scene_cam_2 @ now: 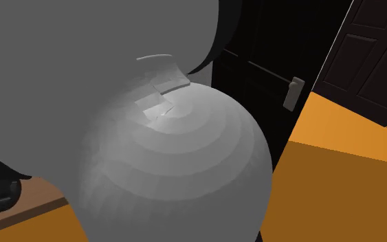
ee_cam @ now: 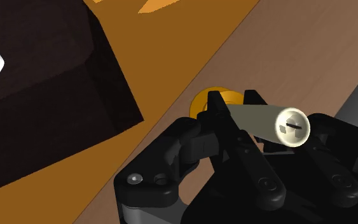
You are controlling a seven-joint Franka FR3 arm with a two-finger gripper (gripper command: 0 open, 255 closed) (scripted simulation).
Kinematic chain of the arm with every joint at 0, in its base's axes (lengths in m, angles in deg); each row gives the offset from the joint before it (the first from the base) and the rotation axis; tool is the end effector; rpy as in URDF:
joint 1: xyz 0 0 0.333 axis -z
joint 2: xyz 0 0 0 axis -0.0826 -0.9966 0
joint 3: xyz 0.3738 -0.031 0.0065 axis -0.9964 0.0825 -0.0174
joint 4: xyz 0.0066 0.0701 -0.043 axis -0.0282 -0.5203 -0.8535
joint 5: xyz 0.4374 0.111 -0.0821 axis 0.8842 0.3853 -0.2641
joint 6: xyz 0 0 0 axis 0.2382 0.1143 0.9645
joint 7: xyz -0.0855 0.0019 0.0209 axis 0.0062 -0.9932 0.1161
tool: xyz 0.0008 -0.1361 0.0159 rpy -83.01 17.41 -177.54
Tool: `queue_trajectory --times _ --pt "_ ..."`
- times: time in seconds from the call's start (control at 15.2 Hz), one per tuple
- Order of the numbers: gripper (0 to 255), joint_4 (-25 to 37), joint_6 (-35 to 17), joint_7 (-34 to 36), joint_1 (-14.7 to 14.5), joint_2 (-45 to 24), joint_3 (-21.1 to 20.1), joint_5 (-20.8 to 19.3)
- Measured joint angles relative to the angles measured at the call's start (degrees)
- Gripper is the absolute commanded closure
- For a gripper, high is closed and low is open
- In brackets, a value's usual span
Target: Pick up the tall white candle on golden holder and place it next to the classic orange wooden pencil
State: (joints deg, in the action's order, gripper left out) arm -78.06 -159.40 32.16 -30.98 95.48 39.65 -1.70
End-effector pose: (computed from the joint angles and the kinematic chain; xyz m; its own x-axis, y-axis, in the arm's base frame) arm 0.3523 0.4444 0.5424 0.8335 -0.3476 -0.4294 -0.3845 -0.9231 0.0011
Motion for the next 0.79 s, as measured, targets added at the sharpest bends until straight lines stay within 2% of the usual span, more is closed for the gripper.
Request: queue_trajectory --times 0.33,0.79 --pt "255 1.47 -1.89 6.14 -2.94 -0.63 -3.60 1.23" --pt "255 -1.90 -6.16 5.57 -3.49 -1.45 -4.38 1.48"
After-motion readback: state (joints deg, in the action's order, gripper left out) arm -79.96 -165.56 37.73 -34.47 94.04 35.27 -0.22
